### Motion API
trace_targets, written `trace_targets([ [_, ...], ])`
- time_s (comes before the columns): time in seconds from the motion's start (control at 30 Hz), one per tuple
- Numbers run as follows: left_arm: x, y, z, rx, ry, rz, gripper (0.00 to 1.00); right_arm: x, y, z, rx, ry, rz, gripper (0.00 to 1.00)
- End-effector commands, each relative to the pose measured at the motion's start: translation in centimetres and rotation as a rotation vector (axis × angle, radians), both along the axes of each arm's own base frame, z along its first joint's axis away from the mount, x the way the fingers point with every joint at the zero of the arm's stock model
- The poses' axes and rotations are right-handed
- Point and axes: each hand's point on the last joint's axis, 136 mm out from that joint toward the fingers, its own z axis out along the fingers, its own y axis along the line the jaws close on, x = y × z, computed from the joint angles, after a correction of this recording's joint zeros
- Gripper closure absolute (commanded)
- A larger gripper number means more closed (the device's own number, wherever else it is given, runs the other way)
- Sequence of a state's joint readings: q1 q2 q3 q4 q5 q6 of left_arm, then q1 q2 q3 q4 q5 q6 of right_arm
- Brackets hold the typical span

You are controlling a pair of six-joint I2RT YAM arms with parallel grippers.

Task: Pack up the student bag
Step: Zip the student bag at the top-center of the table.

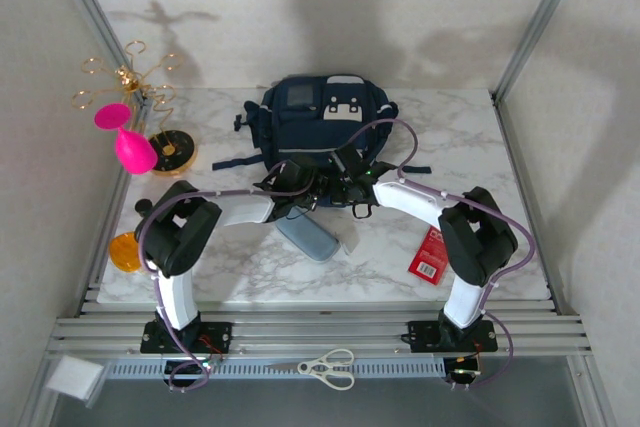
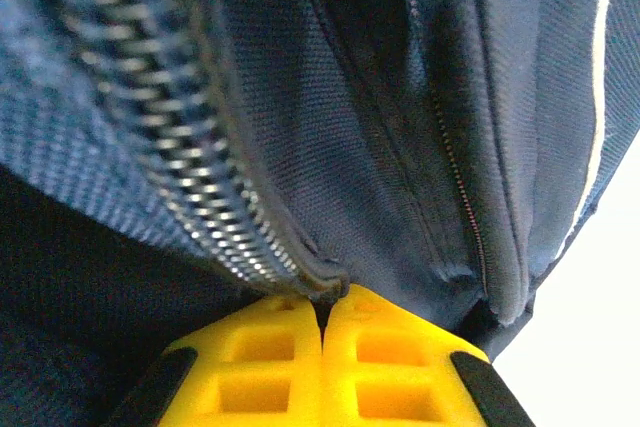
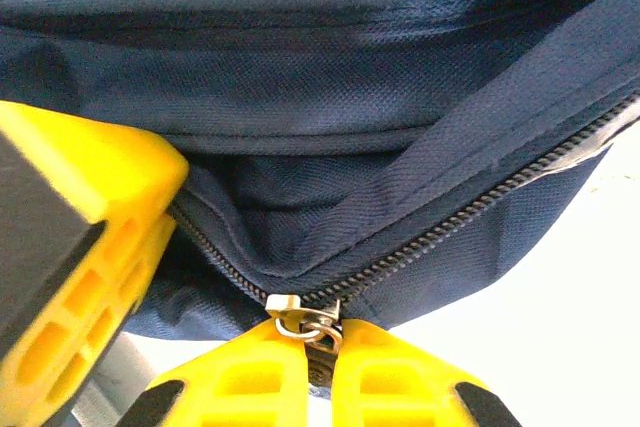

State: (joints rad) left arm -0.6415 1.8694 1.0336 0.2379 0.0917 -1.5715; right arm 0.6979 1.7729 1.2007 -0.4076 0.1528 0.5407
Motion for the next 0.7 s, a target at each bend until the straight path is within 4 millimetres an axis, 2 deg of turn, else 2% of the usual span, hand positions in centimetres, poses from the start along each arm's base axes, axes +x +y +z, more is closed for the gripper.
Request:
trace_targets([
  [0.0, 0.7, 6.4, -0.8, 0.155, 0.001, 0.119, 1.00, 0.5, -4.7, 0.7, -0.112, 0.006, -0.087, 0.98],
  [0.13, 0.1, 11.6, 1.1, 0.239, -0.044, 0.181, 1.00, 1.2, -7.9, 1.1, -0.165, -0.012, -0.133, 0.96],
  [0.33, 0.2, 17.9, 3.7, 0.373, -0.090, 0.222, 1.00, 2.9, -9.8, 1.1, -0.206, -0.017, -0.168, 0.96],
  [0.43, 0.7, 19.3, 5.2, 0.396, -0.124, 0.216, 1.00, 4.3, -8.9, 1.9, -0.185, -0.050, -0.152, 0.95],
  [0.53, 1.2, 20.2, 6.4, 0.420, -0.145, 0.214, 1.00, 5.6, -8.9, 2.1, -0.208, -0.049, -0.159, 0.96],
  [0.67, 2.2, 18.6, 7.0, 0.383, -0.173, 0.124, 1.00, 5.5, -4.8, 3.1, -0.049, -0.080, -0.020, 0.93],
])
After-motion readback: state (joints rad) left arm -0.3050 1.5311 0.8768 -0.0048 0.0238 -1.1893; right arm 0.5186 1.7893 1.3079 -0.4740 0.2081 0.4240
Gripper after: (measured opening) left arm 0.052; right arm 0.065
